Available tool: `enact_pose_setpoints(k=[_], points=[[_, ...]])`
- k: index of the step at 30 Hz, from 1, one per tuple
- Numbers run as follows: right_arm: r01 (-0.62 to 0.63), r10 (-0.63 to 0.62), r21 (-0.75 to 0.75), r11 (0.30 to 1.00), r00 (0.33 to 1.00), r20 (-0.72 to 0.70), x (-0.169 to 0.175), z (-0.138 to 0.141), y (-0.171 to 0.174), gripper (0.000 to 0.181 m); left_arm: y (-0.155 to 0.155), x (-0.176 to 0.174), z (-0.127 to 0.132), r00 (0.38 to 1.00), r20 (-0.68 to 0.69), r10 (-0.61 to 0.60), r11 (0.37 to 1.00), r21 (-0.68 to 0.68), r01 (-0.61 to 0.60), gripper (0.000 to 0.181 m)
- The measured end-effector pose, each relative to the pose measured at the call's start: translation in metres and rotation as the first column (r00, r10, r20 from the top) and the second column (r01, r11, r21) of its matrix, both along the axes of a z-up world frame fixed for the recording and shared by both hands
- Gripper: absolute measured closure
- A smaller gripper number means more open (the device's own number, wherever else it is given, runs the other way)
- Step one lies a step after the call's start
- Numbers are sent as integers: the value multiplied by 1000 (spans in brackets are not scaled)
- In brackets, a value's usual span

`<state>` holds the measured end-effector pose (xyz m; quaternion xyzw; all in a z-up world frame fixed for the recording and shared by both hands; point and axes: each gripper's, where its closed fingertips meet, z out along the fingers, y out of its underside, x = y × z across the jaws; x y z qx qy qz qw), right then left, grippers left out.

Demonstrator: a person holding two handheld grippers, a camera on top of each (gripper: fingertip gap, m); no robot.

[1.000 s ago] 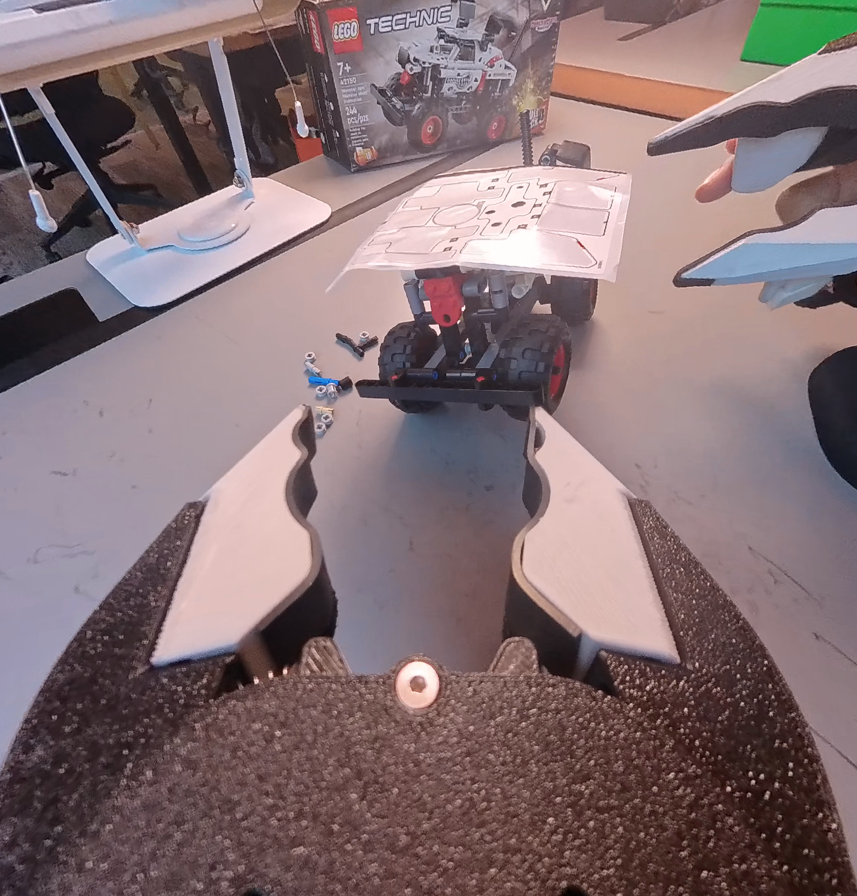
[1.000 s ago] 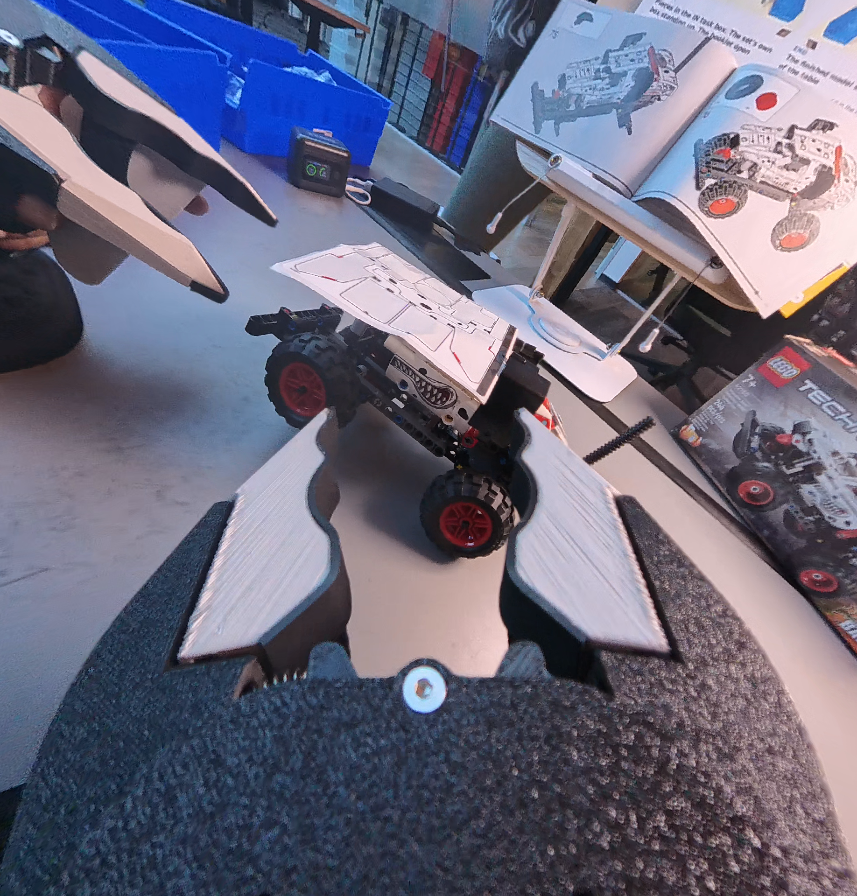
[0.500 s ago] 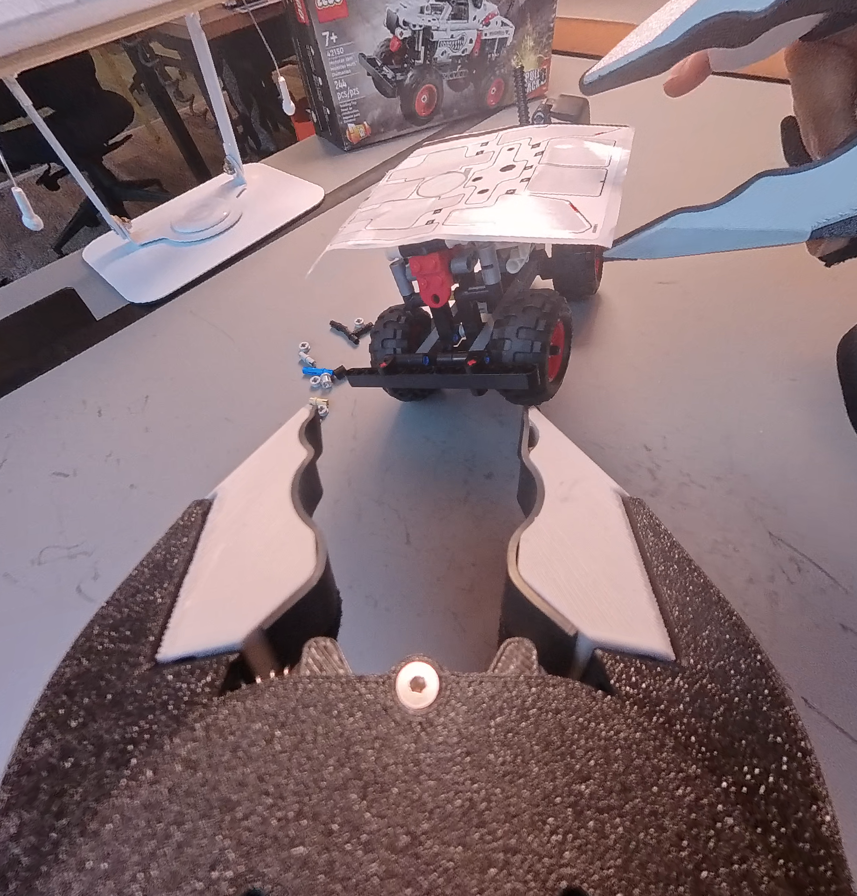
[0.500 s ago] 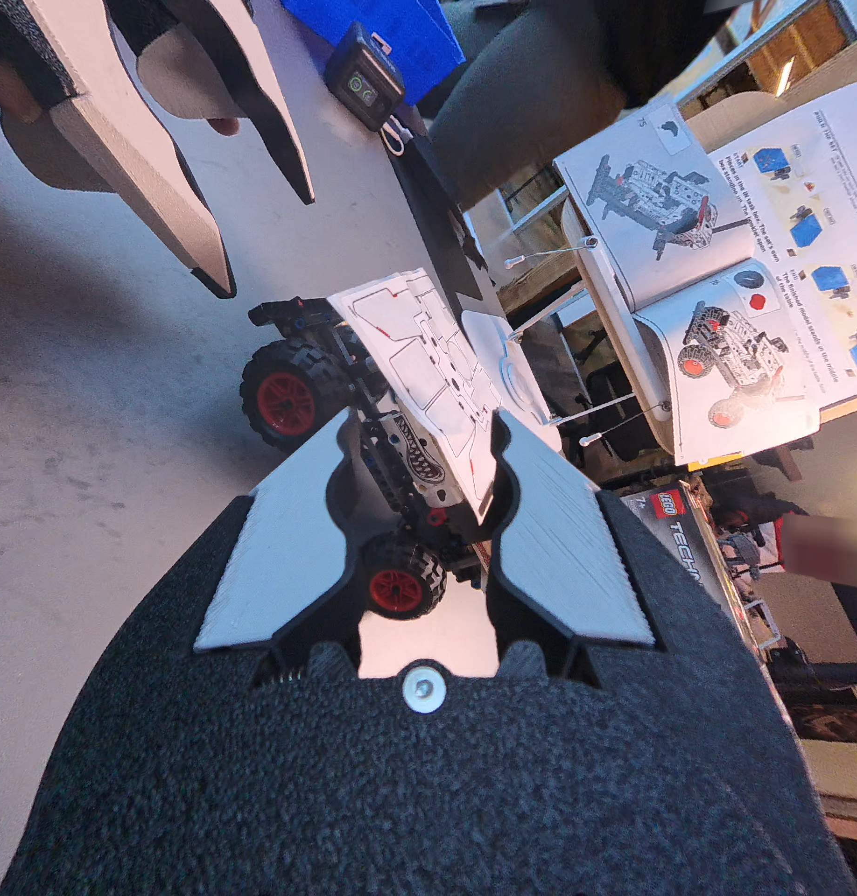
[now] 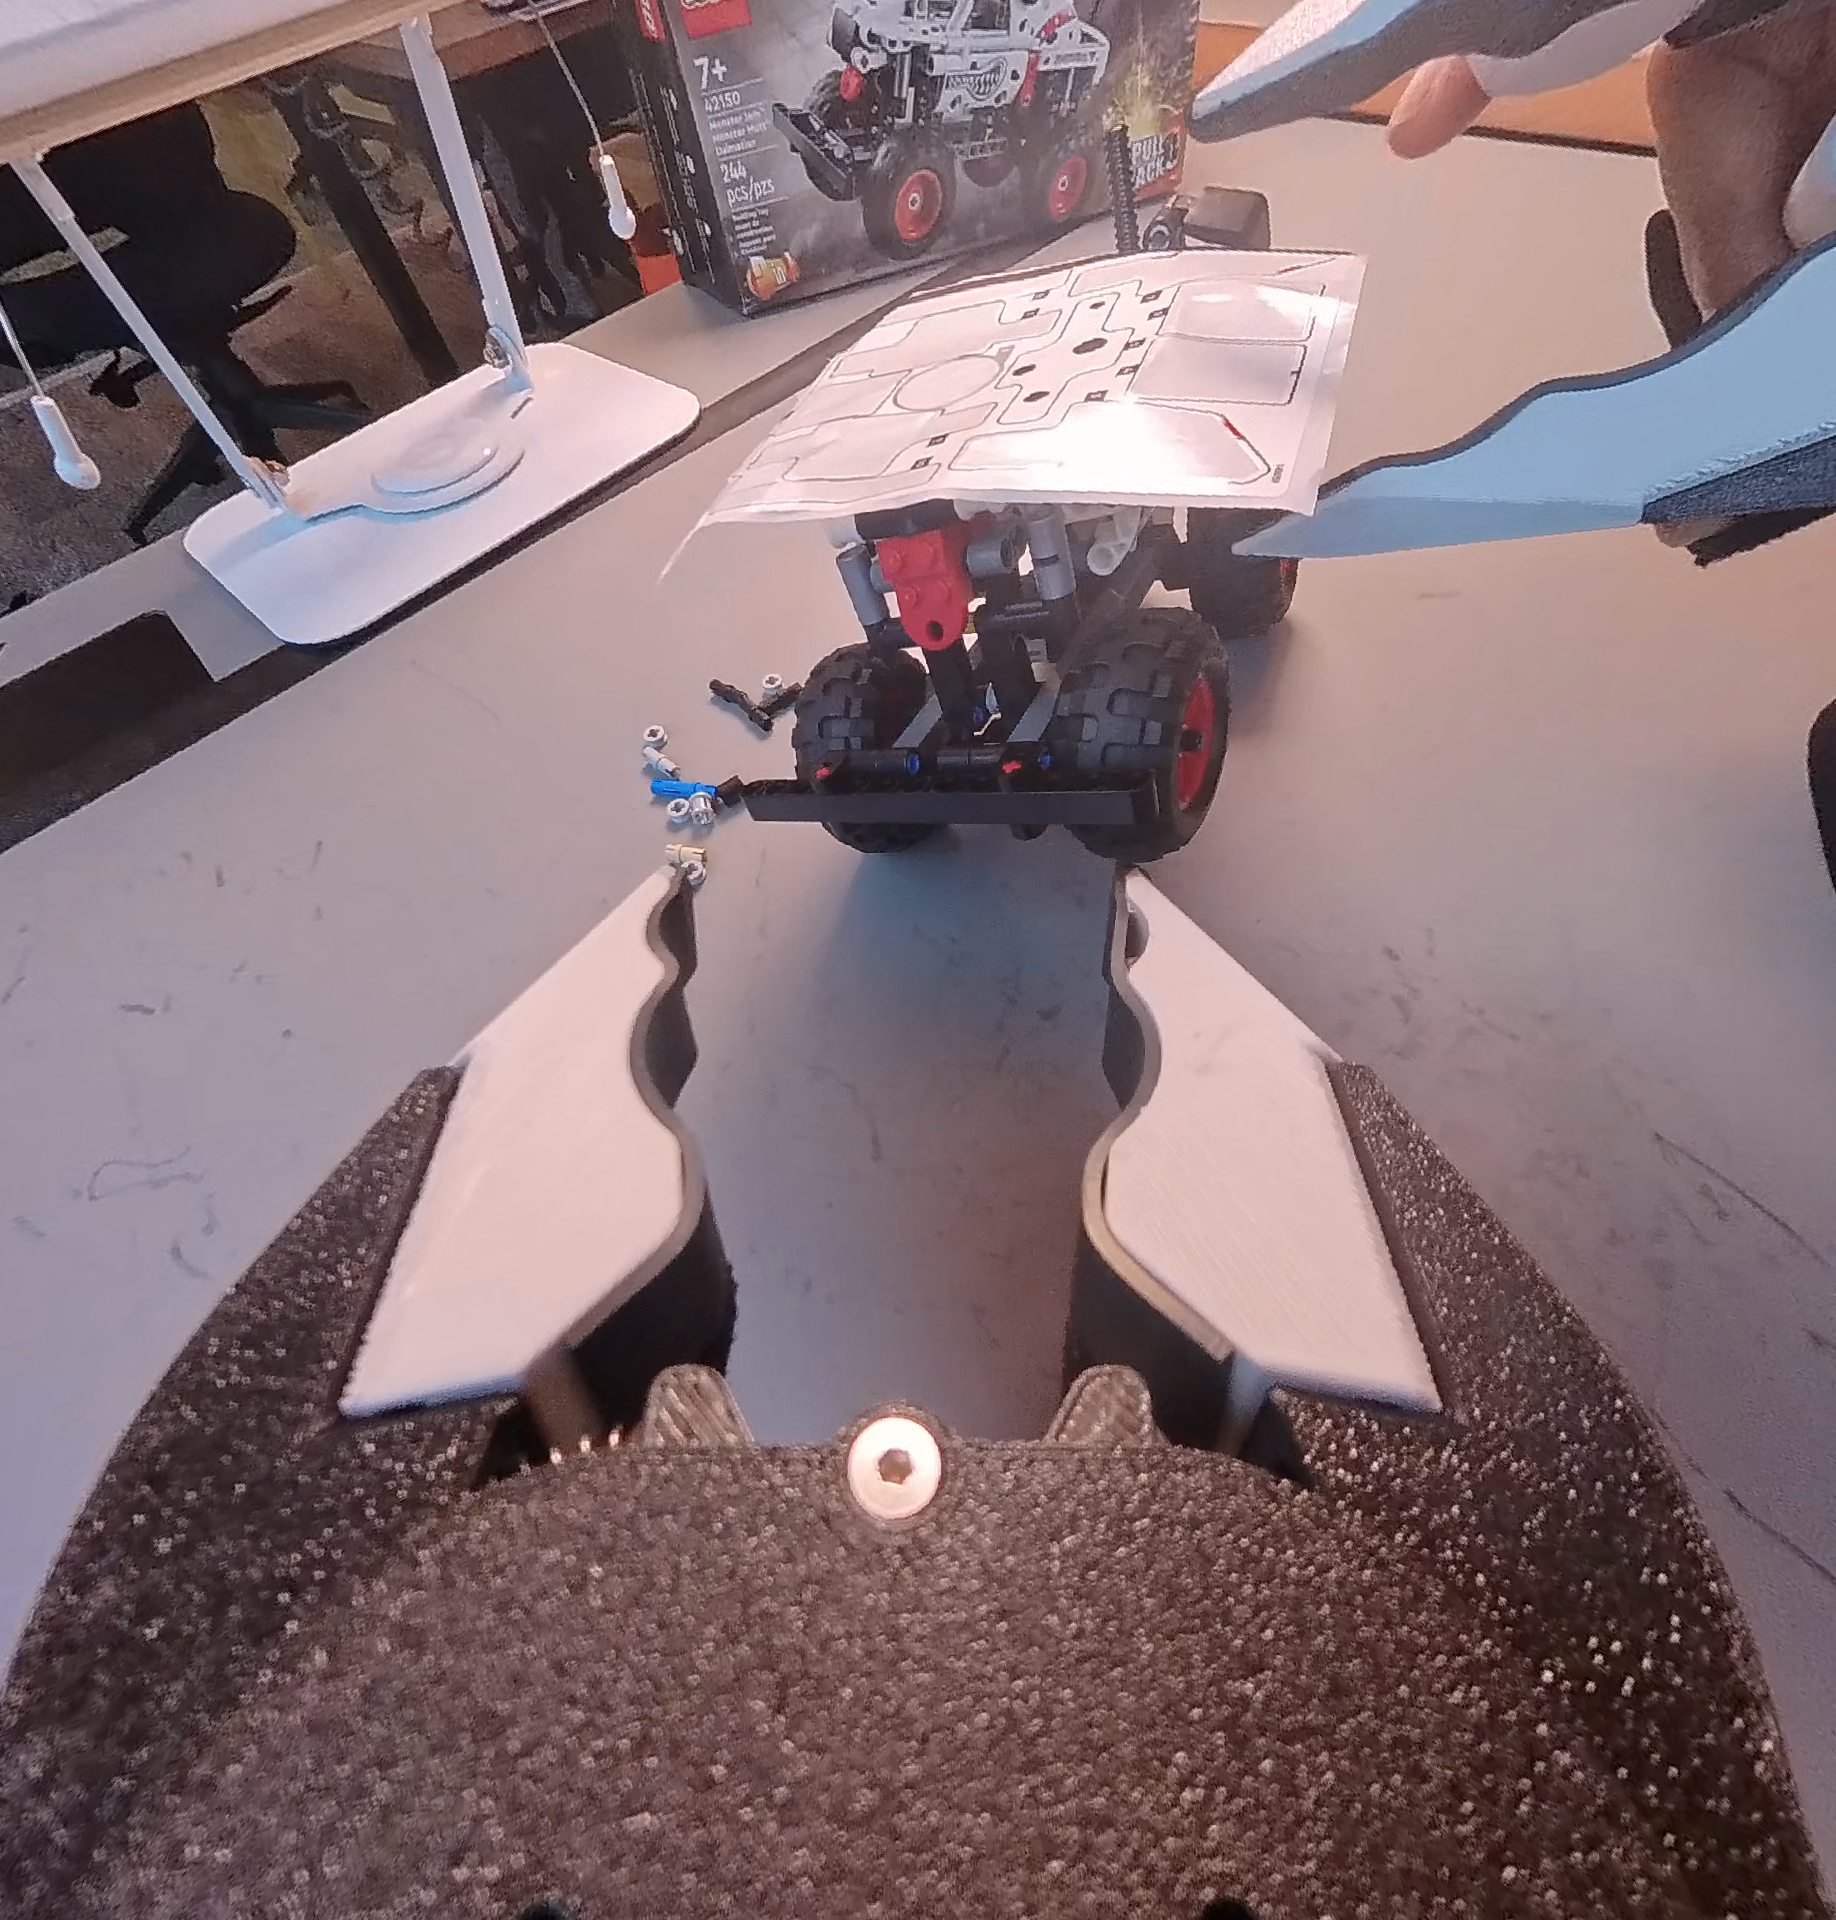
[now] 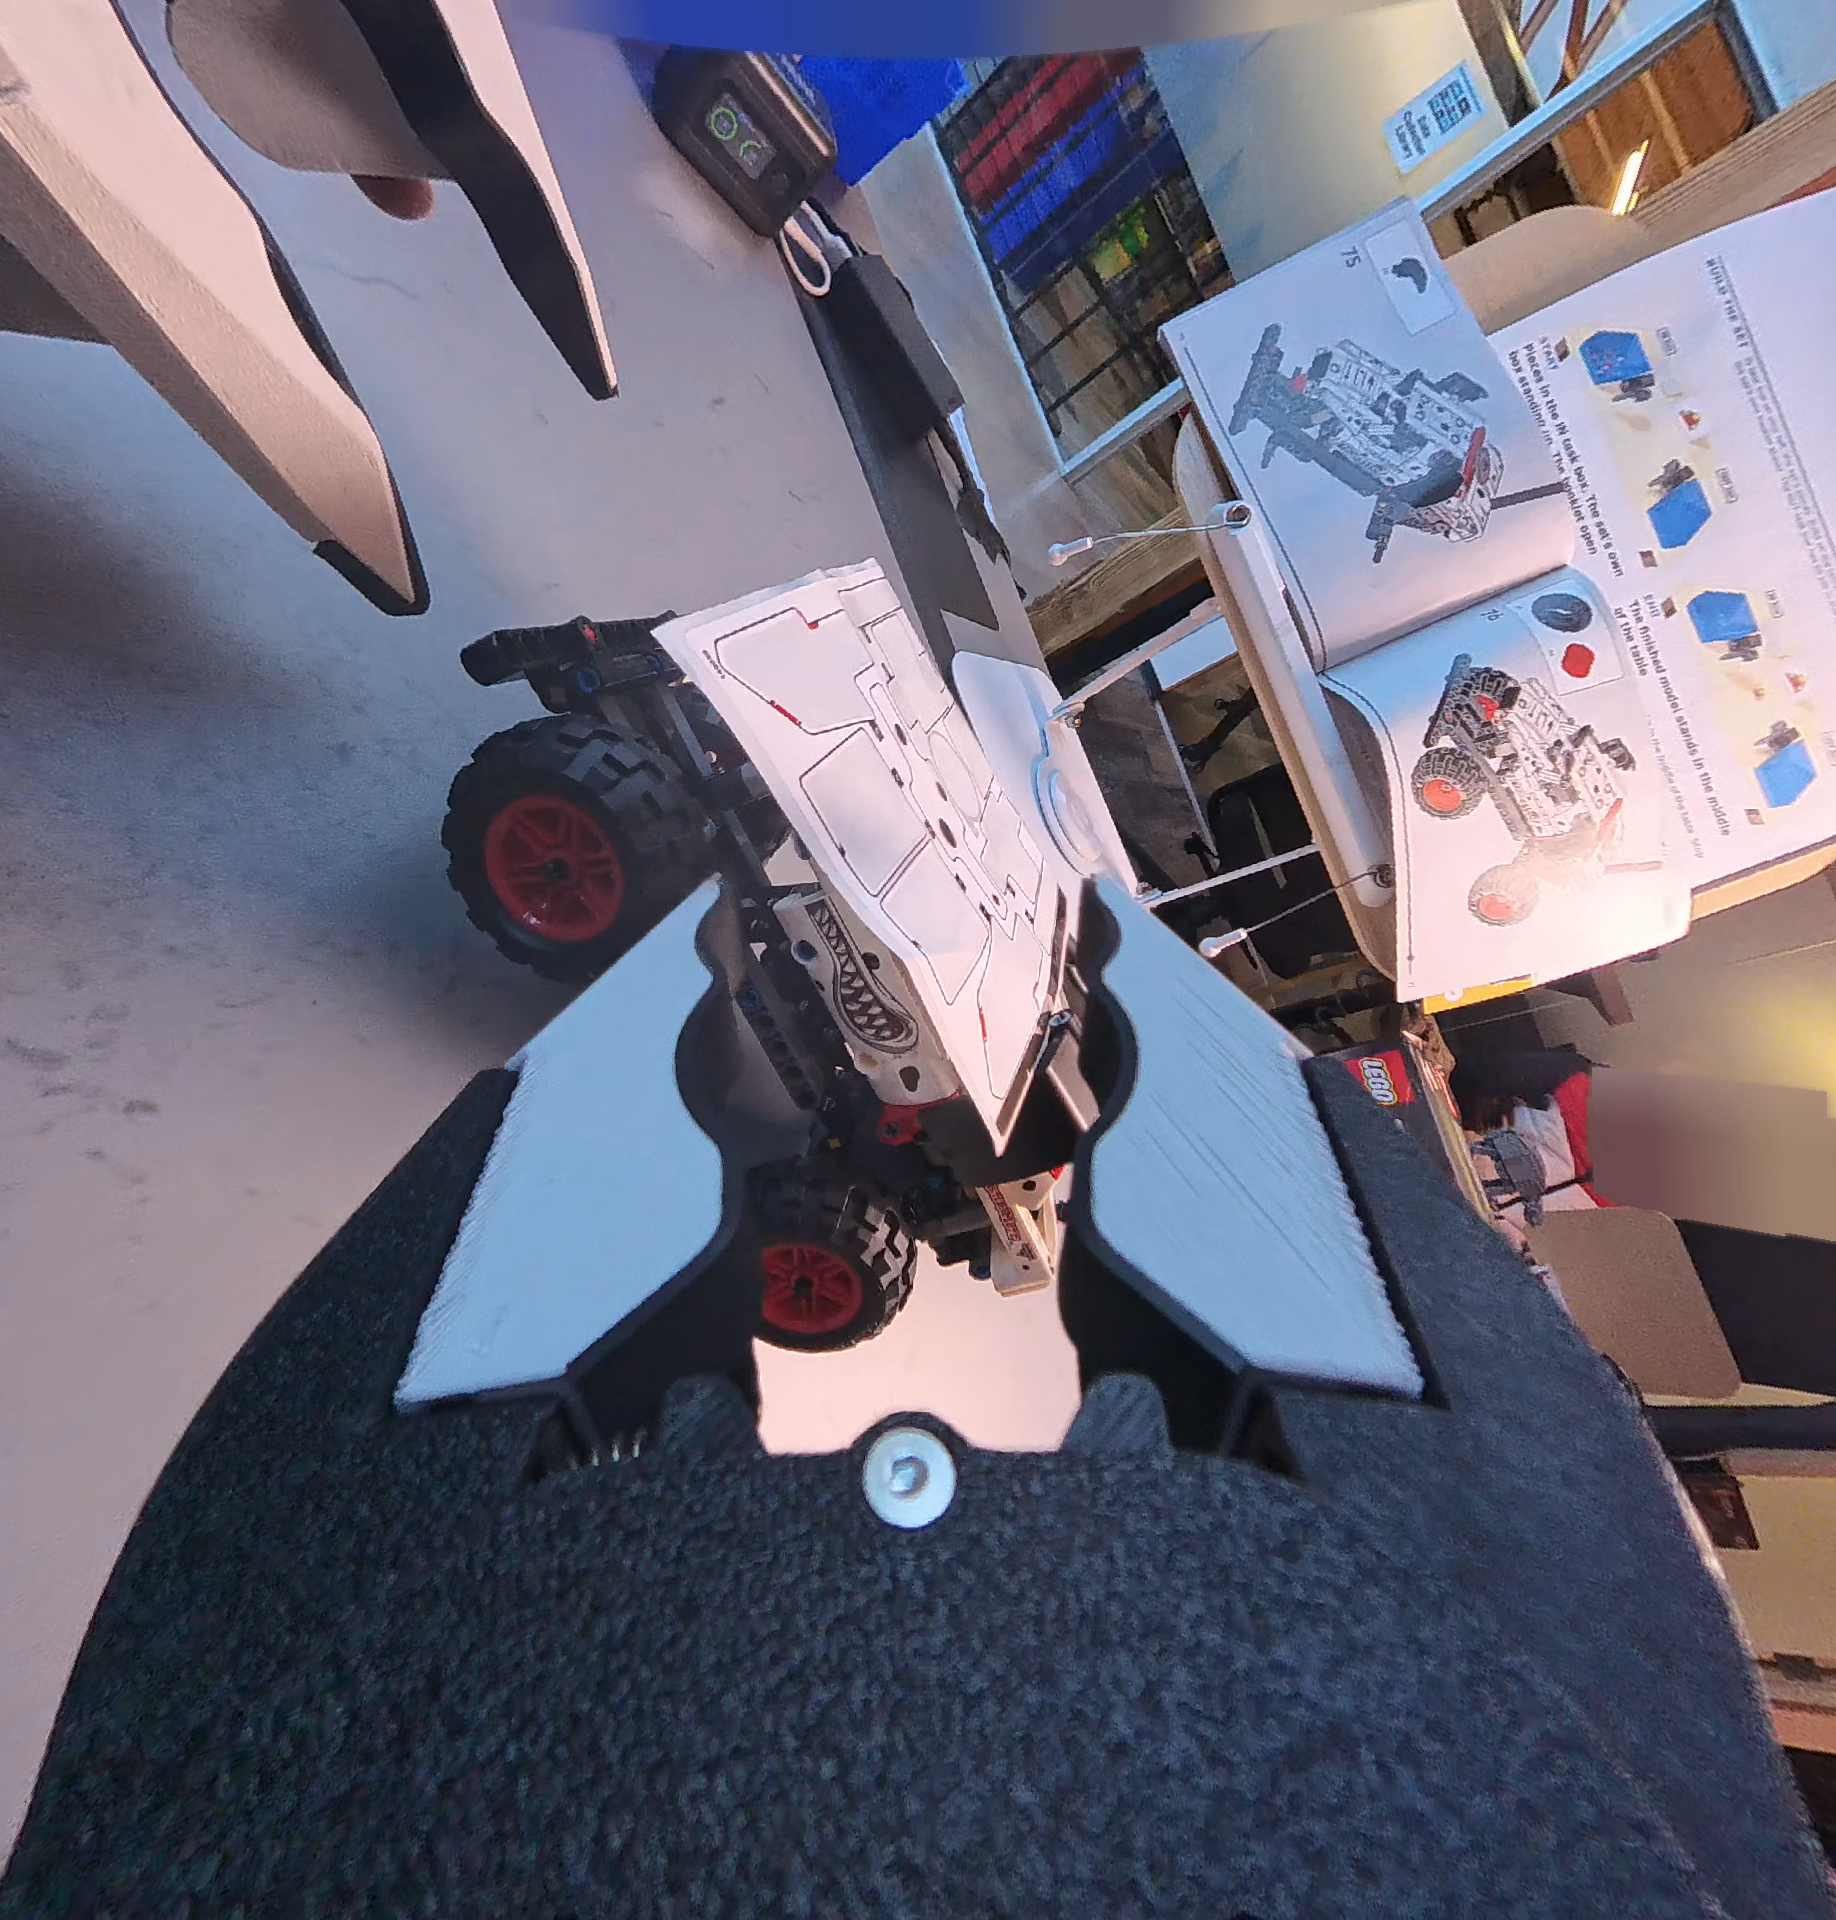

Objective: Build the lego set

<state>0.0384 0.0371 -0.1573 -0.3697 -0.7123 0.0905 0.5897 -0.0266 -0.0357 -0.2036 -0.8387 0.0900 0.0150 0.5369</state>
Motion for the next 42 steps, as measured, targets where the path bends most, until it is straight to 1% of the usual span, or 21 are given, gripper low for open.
enact_pose_setpoints(k=[1,2,3,5,7,11,13,15,18,20,22,23,25,27,29,31,32,35,39,40,42], points=[[-5,5,1,1000,1000,15,0,-3,0,132,0,0,0,1000,-1,1,1000,0,-1,104],[-22,21,18,1000,1000,13,1,-3,-2,172,0,0,0,1000,0,2,1000,2,-2,104],[-28,29,39,999,999,-13,0,2,-3,181,0,-1,1,1000,1,3,1000,4,-3,104],[-23,23,5,1000,999,-26,2,7,-2,181,-1,-1,2,1000,5,5,1000,10,-5,104],[-37,34,-39,999,997,-72,4,17,-2,181,-1,-1,2,1000,7,6,1000,11,-6,104],[-11,3,-57,998,988,-154,14,37,8,181,0,-1,-1,1000,0,4,1000,1,-4,105],[15,-31,-75,997,976,-217,22,53,20,181,0,0,-1,1000,-2,3,1000,-2,-3,105],[47,-76,-110,993,956,-282,33,72,38,181,0,-1,-1,1000,-1,4,1000,0,-4,105],[137,-185,-153,979,914,-363,57,100,76,181,0,-1,0,1000,2,5,1000,3,-5,105],[242,-278,-140,960,880,-386,76,109,107,181,0,-1,0,1000,3,5,1000,3,-5,105],[395,-387,-59,917,841,-379,98,109,143,181,0,-1,-1,1000,2,4,1000,0,-4,105],[473,-445,-11,881,821,-358,109,104,162,181,0,-1,-1,1000,2,4,1000,-2,-4,105],[614,-561,110,781,769,-307,131,86,200,181,0,-1,-2,1000,0,3,1000,-4,-3,105],[723,-678,212,657,690,-254,157,63,239,181,0,-1,-2,1000,0,3,1000,-4,-3,105],[776,-758,246,581,626,-184,181,39,270,181,0,-1,-2,1000,2,3,1000,-3,-3,105],[807,-809,243,539,576,-118,205,21,292,181,0,-1,-1,1000,5,3,1000,-2,-3,105],[819,-824,245,518,555,-112,216,19,300,181,0,-1,-2,1000,6,2,1000,-3,-2,105],[848,-861,272,455,497,-110,254,24,322,181,1,0,-3,1000,7,-1,1000,-10,1,105],[879,-901,323,351,411,-139,305,47,357,181,1,2,-6,1000,-10,-7,1000,-25,7,105],[883,-906,333,331,396,-150,315,53,364,181,1,2,-7,1000,-16,-8,1000,-28,8,105],[879,-905,368,305,387,-174,327,60,377,181,1,2,-7,1000,-24,-9,999,-32,8,105]])
